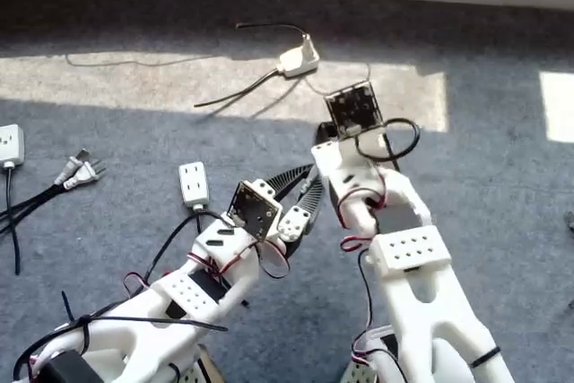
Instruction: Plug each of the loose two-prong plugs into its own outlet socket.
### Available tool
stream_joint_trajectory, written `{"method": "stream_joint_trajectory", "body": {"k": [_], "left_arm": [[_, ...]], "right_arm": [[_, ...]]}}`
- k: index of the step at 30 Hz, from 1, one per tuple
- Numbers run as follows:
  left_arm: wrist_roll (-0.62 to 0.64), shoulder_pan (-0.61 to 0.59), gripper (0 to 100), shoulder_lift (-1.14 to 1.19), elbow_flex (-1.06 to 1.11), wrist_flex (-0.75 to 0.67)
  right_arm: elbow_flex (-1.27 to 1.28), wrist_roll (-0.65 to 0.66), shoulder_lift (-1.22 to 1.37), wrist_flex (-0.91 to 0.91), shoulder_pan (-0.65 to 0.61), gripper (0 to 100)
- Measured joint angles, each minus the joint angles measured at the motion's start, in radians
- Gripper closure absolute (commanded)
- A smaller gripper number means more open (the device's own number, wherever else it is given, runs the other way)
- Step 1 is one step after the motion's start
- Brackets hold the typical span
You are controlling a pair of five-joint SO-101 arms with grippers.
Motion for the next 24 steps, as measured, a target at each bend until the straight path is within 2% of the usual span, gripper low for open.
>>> {"method": "stream_joint_trajectory", "body": {"k": [6, 18, 24], "left_arm": [[0.002, 0.003, 99, 0.005, 0.009, 0.003], [0.002, 0.005, 99, 0.005, 0.021, 0.003], [0.002, 0.003, 99, 0.006, 0.021, 0.003]], "right_arm": [[0.141, 0.000, -0.005, -0.086, 0.009, 99.1], [0.160, 0.000, -0.006, -0.107, 0.012, 99.1], [0.129, 0.002, 0.195, -0.218, 0.026, 99.1]]}}
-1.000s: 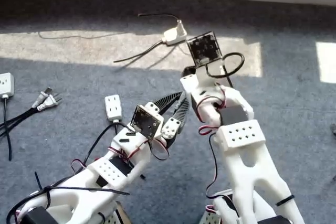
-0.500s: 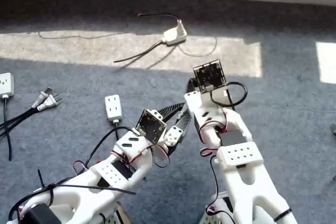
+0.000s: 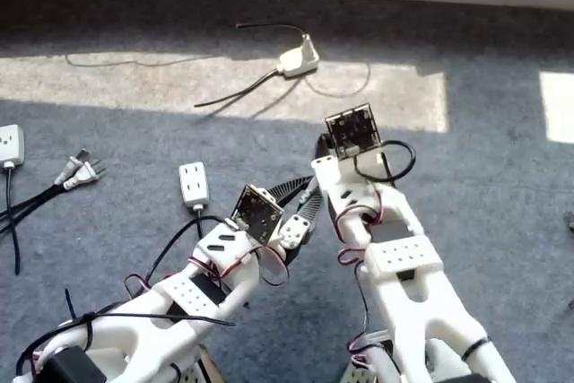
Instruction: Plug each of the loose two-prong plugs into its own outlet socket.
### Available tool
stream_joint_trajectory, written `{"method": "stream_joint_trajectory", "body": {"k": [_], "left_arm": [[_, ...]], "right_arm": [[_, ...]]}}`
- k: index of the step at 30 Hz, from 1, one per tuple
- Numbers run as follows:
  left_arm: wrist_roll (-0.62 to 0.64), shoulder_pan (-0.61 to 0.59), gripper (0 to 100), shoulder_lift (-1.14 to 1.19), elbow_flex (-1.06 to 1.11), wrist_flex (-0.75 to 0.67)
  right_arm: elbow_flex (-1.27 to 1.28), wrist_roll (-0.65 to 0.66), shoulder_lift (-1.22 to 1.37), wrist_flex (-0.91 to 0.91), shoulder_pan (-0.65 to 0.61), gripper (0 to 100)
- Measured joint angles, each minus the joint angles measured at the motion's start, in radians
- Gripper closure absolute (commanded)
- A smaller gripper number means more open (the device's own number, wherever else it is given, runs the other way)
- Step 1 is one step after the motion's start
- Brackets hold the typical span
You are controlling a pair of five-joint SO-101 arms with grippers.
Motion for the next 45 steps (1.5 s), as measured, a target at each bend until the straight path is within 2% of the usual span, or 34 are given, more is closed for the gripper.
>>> {"method": "stream_joint_trajectory", "body": {"k": [4, 11, 15, 20, 23, 26, 29, 31, 35, 38, 45], "left_arm": [[0.000, 0.000, 99, 0.002, 0.000, 0.002], [0.000, -0.003, 99, 0.000, -0.002, 0.002], [0.000, -0.002, 99, -0.003, -0.003, 0.000], [-0.002, -0.011, 99, -0.009, -0.009, -0.005], [-0.003, -0.003, 99, -0.011, -0.009, -0.005], [-0.003, -0.026, 99, -0.011, -0.031, 0.041], [-0.003, -0.075, 99, -0.011, -0.118, 0.199], [-0.003, -0.107, 99, -0.011, -0.199, 0.356], [-0.003, -0.161, 99, -0.009, -0.348, 0.680], [-0.003, -0.224, 99, -0.009, -0.445, 0.847], [-0.038, -0.324, 99, -0.009, -0.732, 1.261]], "right_arm": [[-0.132, 0.002, 0.143, 0.035, 0.023, 99.1], [-0.160, -0.037, 0.074, 0.106, 0.029, 99.1], [-0.210, -0.040, -0.066, 0.267, 0.058, 99.1], [-0.315, -0.040, -0.287, 0.560, 0.091, 99.1], [-0.354, -0.109, -0.384, 0.680, 0.147, 99.1], [-0.325, -0.190, -0.399, 0.700, 0.232, 99.1], [-0.213, -0.241, -0.365, 0.652, 0.272, 99.1], [-0.117, -0.279, -0.313, 0.588, 0.282, 99.1], [0.055, -0.318, -0.189, 0.393, 0.284, 99.1], [0.075, -0.322, -0.095, 0.269, 0.292, 99.1], [0.017, -0.324, 0.040, 0.272, 0.313, 99.1]]}}
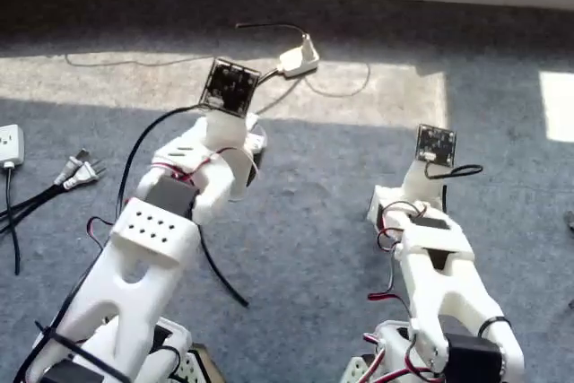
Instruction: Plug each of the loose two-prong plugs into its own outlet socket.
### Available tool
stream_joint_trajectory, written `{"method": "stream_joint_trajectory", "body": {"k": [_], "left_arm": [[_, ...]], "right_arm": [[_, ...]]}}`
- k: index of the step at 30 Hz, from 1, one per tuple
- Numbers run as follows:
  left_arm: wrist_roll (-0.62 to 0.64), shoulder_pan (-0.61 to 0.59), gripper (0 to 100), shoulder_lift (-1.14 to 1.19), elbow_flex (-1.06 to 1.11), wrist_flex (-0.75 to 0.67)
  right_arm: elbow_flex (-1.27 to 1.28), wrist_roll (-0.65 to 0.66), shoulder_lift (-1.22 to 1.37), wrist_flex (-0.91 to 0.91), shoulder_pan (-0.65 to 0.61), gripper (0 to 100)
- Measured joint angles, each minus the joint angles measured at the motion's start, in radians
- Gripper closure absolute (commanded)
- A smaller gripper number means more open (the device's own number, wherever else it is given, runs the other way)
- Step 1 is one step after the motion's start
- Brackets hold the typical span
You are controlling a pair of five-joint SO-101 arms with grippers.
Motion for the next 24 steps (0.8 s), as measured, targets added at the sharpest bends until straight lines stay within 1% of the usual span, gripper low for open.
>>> {"method": "stream_joint_trajectory", "body": {"k": [2, 5, 6, 10, 12, 15, 19, 21, 24], "left_arm": [[-0.077, -0.028, 99, 0.000, -0.069, 0.121], [-0.229, -0.048, 99, 0.000, -0.140, 0.261], [-0.281, -0.060, 99, 0.000, -0.158, 0.295], [-0.423, -0.144, 99, 0.040, -0.262, 0.404], [-0.500, -0.184, 99, 0.112, -0.344, 0.462], [-0.614, -0.218, 99, 0.282, -0.508, 0.592], [-0.770, -0.229, 99, 0.520, -0.783, 0.832], [-0.861, -0.229, 99, 0.594, -0.904, 0.948], [-1.008, -0.229, 99, 0.654, -1.037, 1.068]], "right_arm": [[-0.008, 0.000, 0.008, 0.002, -0.002, 99.1], [-0.008, 0.000, 0.008, 0.002, -0.003, 99.1], [-0.008, 0.000, 0.009, 0.002, -0.002, 99.1], [-0.009, 0.000, 0.012, 0.002, -0.003, 99.1], [-0.009, 0.000, 0.012, 0.002, -0.005, 99.1], [-0.009, 0.000, 0.012, 0.002, -0.003, 99.1], [-0.009, 0.000, 0.012, 0.002, -0.003, 99.1], [-0.009, 0.000, 0.012, 0.002, -0.003, 99.1], [-0.009, 0.000, 0.012, 0.002, -0.003, 99.1]]}}
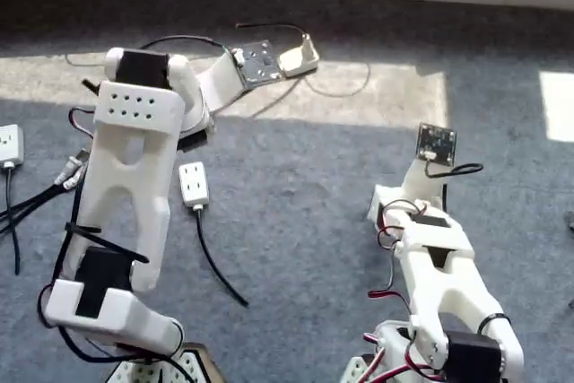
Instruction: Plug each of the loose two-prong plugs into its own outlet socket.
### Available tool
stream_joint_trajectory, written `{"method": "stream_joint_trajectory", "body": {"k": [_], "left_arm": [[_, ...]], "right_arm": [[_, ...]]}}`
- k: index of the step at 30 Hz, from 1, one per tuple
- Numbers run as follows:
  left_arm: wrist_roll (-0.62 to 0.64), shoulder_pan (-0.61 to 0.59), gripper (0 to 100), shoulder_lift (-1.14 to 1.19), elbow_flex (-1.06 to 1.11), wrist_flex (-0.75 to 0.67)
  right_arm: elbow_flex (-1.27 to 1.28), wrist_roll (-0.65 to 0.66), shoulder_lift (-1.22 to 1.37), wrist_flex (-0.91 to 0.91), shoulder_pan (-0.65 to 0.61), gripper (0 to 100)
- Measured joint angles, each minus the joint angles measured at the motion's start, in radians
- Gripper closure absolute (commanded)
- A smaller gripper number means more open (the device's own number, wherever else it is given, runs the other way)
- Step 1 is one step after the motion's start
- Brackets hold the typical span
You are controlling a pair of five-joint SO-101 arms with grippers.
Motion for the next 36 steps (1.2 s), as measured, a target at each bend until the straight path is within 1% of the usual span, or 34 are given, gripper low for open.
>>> {"method": "stream_joint_trajectory", "body": {"k": [3, 10, 16, 25, 30, 36], "left_arm": [[-0.092, 0.000, 99, 0.034, -0.048, 0.048], [-0.265, 0.000, 99, 0.140, -0.032, 0.055], [-0.344, -0.021, 99, 0.187, -0.023, 0.055], [-0.374, -0.130, 99, 0.258, -0.023, 0.055], [-0.374, -0.130, 99, 0.308, -0.023, 0.052], [-0.376, -0.130, 99, 0.351, -0.023, 0.002]], "right_arm": [[0.000, 0.000, 0.000, 0.000, 0.000, 99.1], [0.000, 0.000, 0.000, 0.000, 0.000, 99.1], [0.000, 0.000, 0.000, 0.000, 0.000, 99.1], [0.000, 0.000, 0.000, 0.000, 0.000, 99.1], [0.000, 0.000, 0.000, 0.000, 0.000, 99.1], [0.000, 0.000, 0.000, 0.000, 0.000, 99.1]]}}
